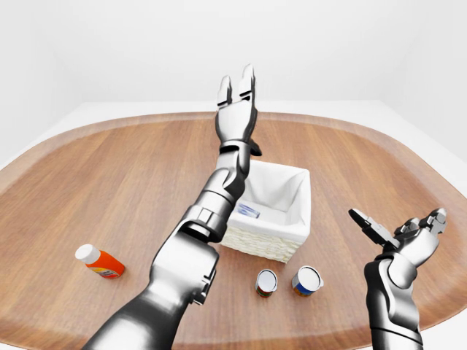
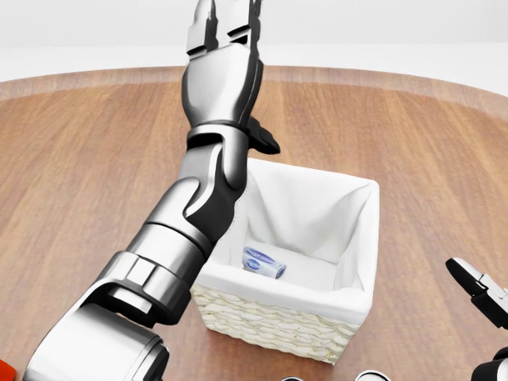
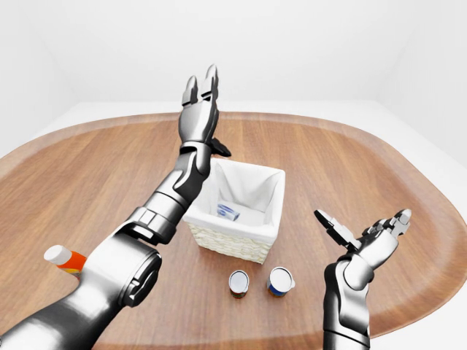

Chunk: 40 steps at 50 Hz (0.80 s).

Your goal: Pick up the alphabet soup and the cream cheese box, and put them in the basket.

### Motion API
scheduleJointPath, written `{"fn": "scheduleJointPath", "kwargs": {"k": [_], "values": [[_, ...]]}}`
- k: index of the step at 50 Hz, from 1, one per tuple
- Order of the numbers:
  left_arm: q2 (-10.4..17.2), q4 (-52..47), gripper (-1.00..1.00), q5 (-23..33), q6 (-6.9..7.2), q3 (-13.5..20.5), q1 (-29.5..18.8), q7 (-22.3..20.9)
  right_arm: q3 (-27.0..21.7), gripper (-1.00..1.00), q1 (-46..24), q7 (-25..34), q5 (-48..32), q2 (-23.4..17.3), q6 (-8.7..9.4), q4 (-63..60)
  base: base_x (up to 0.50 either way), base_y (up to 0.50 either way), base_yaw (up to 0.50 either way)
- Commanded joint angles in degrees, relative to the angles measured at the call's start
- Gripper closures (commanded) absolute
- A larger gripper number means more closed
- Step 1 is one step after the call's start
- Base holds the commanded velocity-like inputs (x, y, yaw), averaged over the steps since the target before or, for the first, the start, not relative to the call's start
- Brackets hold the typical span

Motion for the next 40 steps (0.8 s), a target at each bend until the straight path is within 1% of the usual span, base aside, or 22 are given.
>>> {"fn": "scheduleJointPath", "kwargs": {"k": [1,2,3,5,6,7,8,10,14,15,16,18,20,23,25,28,31,36,40], "values": [[3.2,-23.7,-1.0,0.6,0.0,0.1,9.6,-3.3,0.0,-1.0,-0.1,0.0,0.0,0.0,0.02,0.1,0.0,0.0,0.0],[3.5,-26.1,-1.0,1.8,0.0,0.1,10.5,-2.2,0.0,-1.0,-0.1,0.0,0.0,0.0,0.01,0.1,0.0,0.0,0.0],[4.0,-28.8,-1.0,3.6,0.0,-0.4,11.5,-2.5,0.0,-1.0,0.0,0.0,0.0,0.0,-0.03,0.1,0.0,0.0,0.0],[4.1,-32.0,-1.0,4.3,0.0,-0.2,12.9,-5.1,-0.1,-1.0,-0.1,0.0,0.0,0.0,-0.2,0.3,0.0,0.0,0.0],[4.5,-35.5,-1.0,5.3,0.0,0.1,14.2,-6.1,-0.1,-1.0,-0.2,0.0,0.0,0.0,-0.45,0.7,0.0,0.0,0.0],[4.3,-38.1,-1.0,4.3,0.0,0.8,15.3,-7.5,0.0,-1.0,-0.2,0.0,0.0,-0.1,-0.53,0.8,0.0,0.0,0.0],[4.7,-40.0,-1.0,6.5,0.0,-0.1,16.7,-7.7,0.0,-1.0,-0.2,0.0,0.0,-0.1,-0.4,0.6,0.0,0.0,0.0],[4.5,-42.5,-1.0,6.1,0.0,0.5,18.7,-8.1,0.0,-1.0,-0.1,0.0,0.0,-0.1,-0.21,0.5,0.0,0.0,0.0],[5.0,-44.8,-1.0,6.1,0.0,1.2,20.9,-7.9,0.0,-1.0,-0.1,0.0,0.0,-0.1,-0.21,0.4,0.0,0.0,0.0],[5.3,-45.5,-1.0,5.8,0.0,1.4,21.4,-8.3,0.0,-1.0,-0.1,0.0,0.0,-0.1,-0.23,0.5,0.0,0.0,0.0],[5.6,-47.9,-1.0,5.5,0.0,1.6,22.5,-9.6,0.0,-1.0,-0.3,0.0,-0.1,-0.2,-0.41,0.9,0.0,0.0,0.0],[6.1,-49.8,-1.0,6.2,0.0,1.5,23.2,-10.4,0.0,-1.0,-0.4,0.0,-0.1,-0.2,-0.26,0.9,0.0,0.0,0.0],[6.8,-51.8,-1.0,6.9,0.0,1.8,23.7,-11.5,0.0,-1.0,-0.4,0.0,-0.2,-0.2,-0.47,1.2,0.0,0.0,0.0],[8.1,-54.9,-1.0,6.3,0.0,3.0,24.8,-13.9,0.1,-1.0,-0.3,0.0,-0.2,-0.2,-0.71,1.2,0.0,0.0,0.0],[8.7,-56.0,-1.0,6.0,0.0,3.4,25.5,-14.5,0.1,-1.0,-0.2,0.0,-0.2,-0.2,-0.48,0.8,0.0,0.0,0.0],[9.9,-60.5,-1.0,6.9,0.0,4.0,27.3,-15.1,0.1,-1.0,-0.3,0.0,-0.9,-0.2,-1.0,1.2,0.0,0.0,0.0],[11.0,-62.8,-1.0,6.4,0.0,5.0,28.5,-17.2,0.2,-1.0,-0.3,0.0,-1.1,-0.2,-1.16,1.5,0.0,0.0,0.0],[13.1,-66.3,-1.0,5.0,0.0,6.9,30.8,-18.5,0.2,-1.0,-0.3,0.0,-1.3,-0.2,-1.1,1.3,0.0,0.0,0.0],[14.8,-68.1,-1.0,3.8,0.0,8.1,32.8,-19.0,0.3,-1.0,-0.6,0.0,-1.6,-0.3,-1.48,2.0,0.0,0.0,0.0]]}}
